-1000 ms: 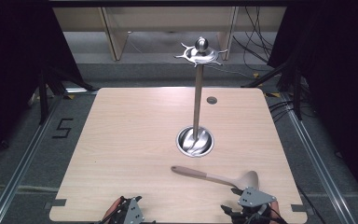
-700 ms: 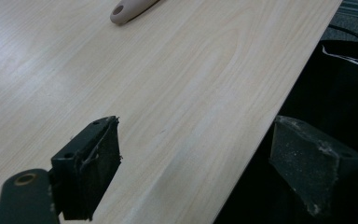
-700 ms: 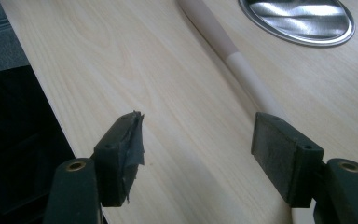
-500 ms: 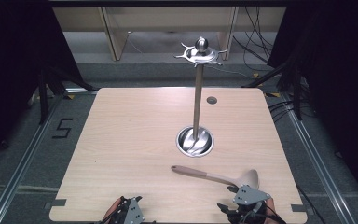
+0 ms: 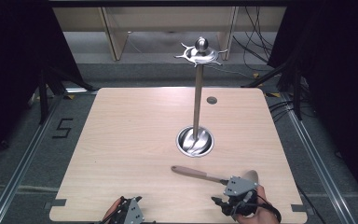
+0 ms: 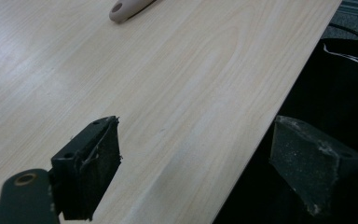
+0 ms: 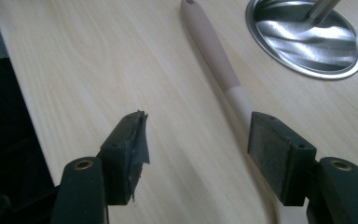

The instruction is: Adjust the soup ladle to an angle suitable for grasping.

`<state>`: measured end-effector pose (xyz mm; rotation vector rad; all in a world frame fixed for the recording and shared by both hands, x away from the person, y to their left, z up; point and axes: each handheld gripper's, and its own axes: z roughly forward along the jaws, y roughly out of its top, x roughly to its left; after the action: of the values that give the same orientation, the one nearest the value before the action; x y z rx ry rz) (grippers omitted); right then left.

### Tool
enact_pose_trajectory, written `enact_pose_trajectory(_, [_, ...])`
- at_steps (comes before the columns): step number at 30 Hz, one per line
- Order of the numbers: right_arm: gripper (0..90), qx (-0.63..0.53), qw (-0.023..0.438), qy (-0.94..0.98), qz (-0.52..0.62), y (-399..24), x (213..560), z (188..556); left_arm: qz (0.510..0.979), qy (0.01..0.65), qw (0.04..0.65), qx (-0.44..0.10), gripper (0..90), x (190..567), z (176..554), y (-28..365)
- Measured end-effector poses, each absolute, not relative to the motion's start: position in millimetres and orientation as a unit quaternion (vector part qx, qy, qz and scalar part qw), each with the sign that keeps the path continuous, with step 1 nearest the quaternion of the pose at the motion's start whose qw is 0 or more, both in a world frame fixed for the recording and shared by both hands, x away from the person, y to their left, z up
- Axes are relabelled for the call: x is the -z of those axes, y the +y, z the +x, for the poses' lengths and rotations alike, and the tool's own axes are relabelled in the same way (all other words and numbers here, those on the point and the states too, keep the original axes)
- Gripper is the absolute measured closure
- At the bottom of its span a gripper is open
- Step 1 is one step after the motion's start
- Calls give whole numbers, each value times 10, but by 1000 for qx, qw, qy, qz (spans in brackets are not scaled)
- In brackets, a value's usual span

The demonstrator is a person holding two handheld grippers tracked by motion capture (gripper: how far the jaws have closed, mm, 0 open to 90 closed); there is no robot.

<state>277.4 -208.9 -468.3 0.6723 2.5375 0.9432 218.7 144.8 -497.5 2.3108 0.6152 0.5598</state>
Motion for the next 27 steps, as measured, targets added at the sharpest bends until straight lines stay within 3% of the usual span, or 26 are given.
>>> enact_pose_trajectory(10, [403,-303,171,909,232,-1935,4608,2988,887,233,335,-213,151,4975,2186,1446])
enact_pose_trajectory(17, [416,-264,193,922,209,-1853,4590,3163,887,233,336,-213,151,4969,2183,1447])
enact_pose_trajectory(27, [483,-214,146,944,203,-1738,4614,3362,887,232,337,-213,151,4966,2182,1448])
